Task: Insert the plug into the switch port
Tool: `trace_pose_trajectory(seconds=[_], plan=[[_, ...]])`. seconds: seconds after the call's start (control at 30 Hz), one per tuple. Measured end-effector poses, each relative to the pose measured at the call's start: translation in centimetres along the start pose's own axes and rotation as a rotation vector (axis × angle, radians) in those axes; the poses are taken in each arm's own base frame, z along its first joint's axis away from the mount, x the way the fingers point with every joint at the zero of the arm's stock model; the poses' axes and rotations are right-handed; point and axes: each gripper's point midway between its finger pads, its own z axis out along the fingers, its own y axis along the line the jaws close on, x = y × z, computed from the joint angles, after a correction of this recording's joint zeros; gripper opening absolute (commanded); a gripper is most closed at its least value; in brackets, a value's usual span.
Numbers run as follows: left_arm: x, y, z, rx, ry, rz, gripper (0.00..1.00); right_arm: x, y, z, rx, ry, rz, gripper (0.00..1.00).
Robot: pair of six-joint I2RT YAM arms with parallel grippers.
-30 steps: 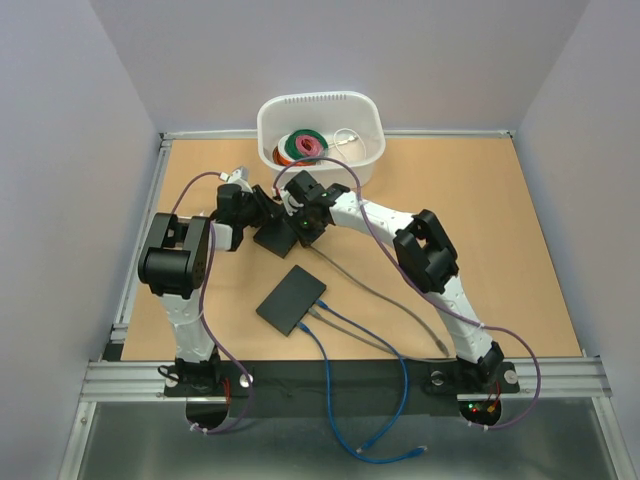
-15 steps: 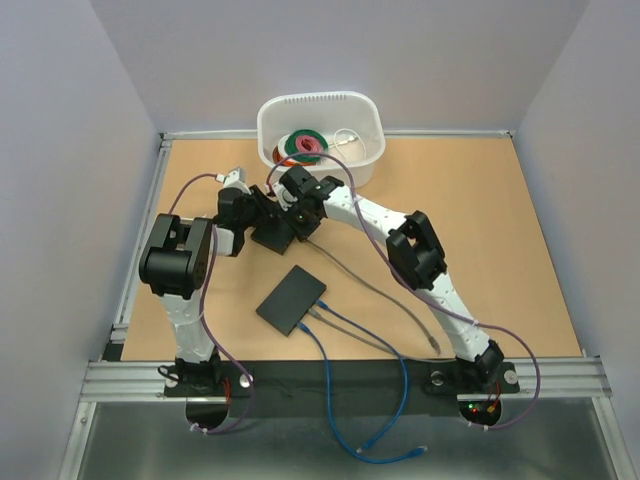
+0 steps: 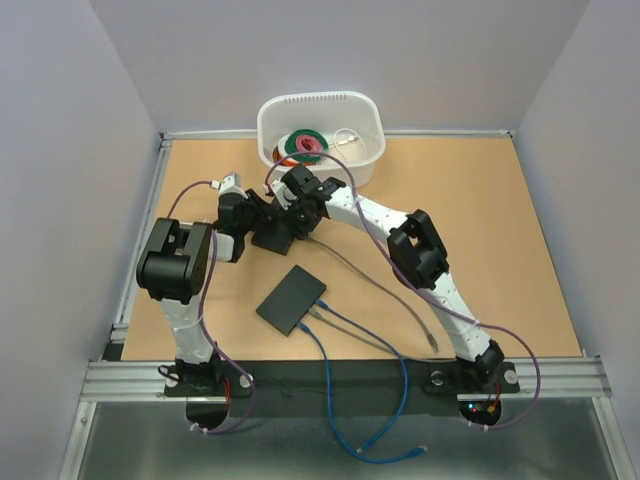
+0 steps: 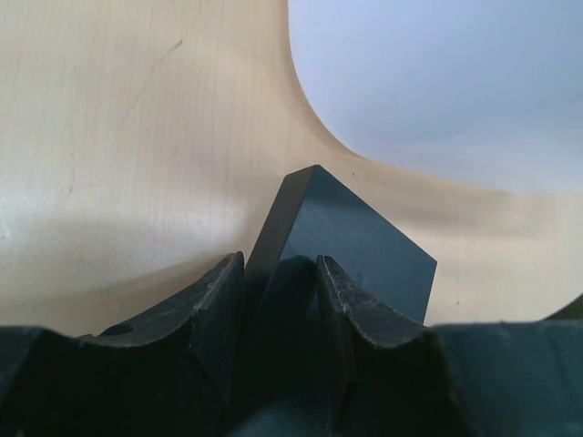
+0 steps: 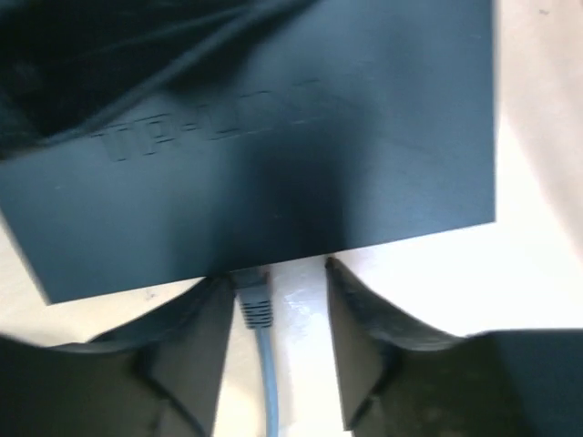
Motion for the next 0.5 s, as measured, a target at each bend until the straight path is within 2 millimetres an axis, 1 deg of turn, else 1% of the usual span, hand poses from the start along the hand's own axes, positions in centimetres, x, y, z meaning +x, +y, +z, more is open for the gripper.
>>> trace_pose_trajectory(seconds=[0.1, 0.23, 0.27, 0.33, 0.4, 0.43, 0.47, 0.5], plan=[[0.1, 0.2, -0.2, -0.022, 0.005, -0.037, 0.47, 0.0, -1.2, -0.1, 0.036, -0.016, -0.036, 0.61], [0.1, 0.3, -0.6, -0.048, 0.009, -0.073, 0.47, 0.0, -1.6, -0.2, 0.053, -0.026, -0.046, 0.66], [0.1, 0.4, -0.7, -0.054, 0.014, -0.081, 0.47, 0.0, -1.6, -0.4, 0.055, -0.032, -0.046, 0.69], [0.3, 0.4, -0.9, -0.065, 0.026, -0.093, 0.47, 0.2, -1.6, -0.5, 0.064, -0.04, -0.041, 0.77], [0.5, 0.4, -1.3, -0.072, 0.046, -0.103, 0.46, 0.4, -1.7, -1.0, 0.079, -0.057, -0.029, 0.8], [0.7, 0.3, -1.4, -0.073, 0.056, -0.106, 0.47, 0.5, -1.6, -1.5, 0.084, -0.068, -0.024, 0.82], [1.0, 0.2, -1.7, -0.071, 0.076, -0.11, 0.46, 0.4, -1.6, -2.2, 0.093, -0.085, -0.018, 0.89], [1.1, 0.1, -1.8, -0.069, 0.084, -0.11, 0.46, 0.3, -1.5, -2.7, 0.096, -0.095, -0.012, 0.92]])
